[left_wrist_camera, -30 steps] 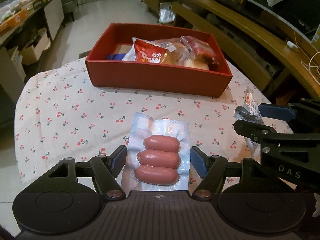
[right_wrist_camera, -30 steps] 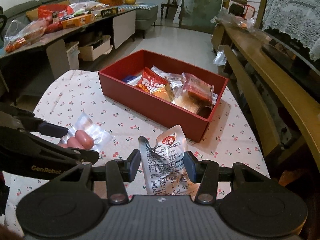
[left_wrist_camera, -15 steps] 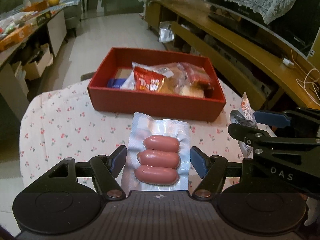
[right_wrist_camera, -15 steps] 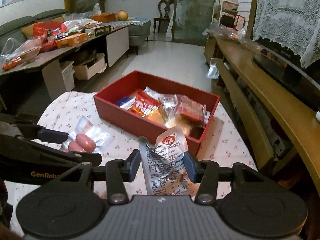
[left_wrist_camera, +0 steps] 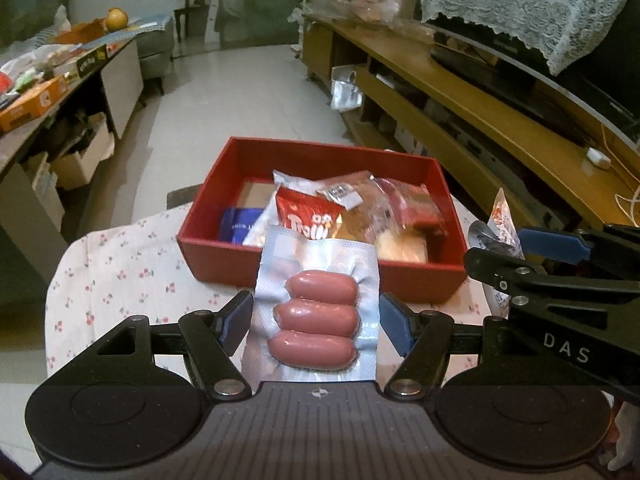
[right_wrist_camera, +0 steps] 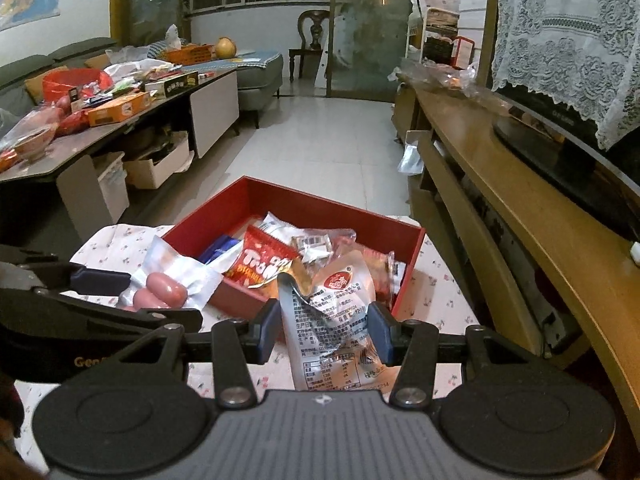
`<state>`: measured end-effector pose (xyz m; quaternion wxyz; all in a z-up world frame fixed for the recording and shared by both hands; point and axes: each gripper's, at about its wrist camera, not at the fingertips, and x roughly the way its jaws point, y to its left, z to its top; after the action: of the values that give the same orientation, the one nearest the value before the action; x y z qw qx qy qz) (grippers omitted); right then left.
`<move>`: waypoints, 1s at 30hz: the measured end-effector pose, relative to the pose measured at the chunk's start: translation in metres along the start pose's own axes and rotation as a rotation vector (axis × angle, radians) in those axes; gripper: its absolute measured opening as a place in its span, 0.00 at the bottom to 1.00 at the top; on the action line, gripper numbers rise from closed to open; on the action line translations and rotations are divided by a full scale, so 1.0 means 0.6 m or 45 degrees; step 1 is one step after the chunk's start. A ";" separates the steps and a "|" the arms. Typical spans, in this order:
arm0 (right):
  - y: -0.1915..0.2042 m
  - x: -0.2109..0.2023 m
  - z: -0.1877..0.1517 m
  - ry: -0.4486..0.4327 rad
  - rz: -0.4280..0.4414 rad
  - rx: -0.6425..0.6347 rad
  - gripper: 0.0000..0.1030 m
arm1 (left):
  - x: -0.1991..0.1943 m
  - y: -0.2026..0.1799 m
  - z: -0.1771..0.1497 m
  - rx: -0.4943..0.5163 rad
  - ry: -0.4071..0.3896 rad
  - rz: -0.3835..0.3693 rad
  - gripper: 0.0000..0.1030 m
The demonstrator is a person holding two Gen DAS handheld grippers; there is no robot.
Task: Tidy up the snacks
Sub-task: 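Lift the sausage pack and silver packet and carry them over the red box, then lower and release the sausage pack with left gripper while right releases the silver packet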
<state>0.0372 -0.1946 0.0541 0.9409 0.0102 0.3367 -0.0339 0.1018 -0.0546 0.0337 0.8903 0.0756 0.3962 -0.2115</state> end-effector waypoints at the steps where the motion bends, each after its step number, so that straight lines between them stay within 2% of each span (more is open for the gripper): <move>1: -0.002 0.006 0.005 0.002 -0.004 0.002 0.66 | 0.004 0.000 0.005 -0.003 0.000 0.004 0.71; 9: -0.027 0.056 0.050 0.050 0.003 0.040 0.66 | 0.039 0.002 0.051 -0.013 0.001 0.028 0.71; 20: -0.051 0.144 0.103 0.159 0.014 0.070 0.66 | 0.107 0.015 0.104 -0.039 0.061 0.047 0.71; 30: -0.075 0.218 0.121 0.231 0.059 0.140 0.66 | 0.166 0.024 0.130 -0.076 0.101 0.069 0.71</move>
<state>0.1810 -0.2497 0.0274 0.9051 0.0728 0.4180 -0.0293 0.2200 -0.0969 0.0123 0.8811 0.0680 0.4351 -0.1723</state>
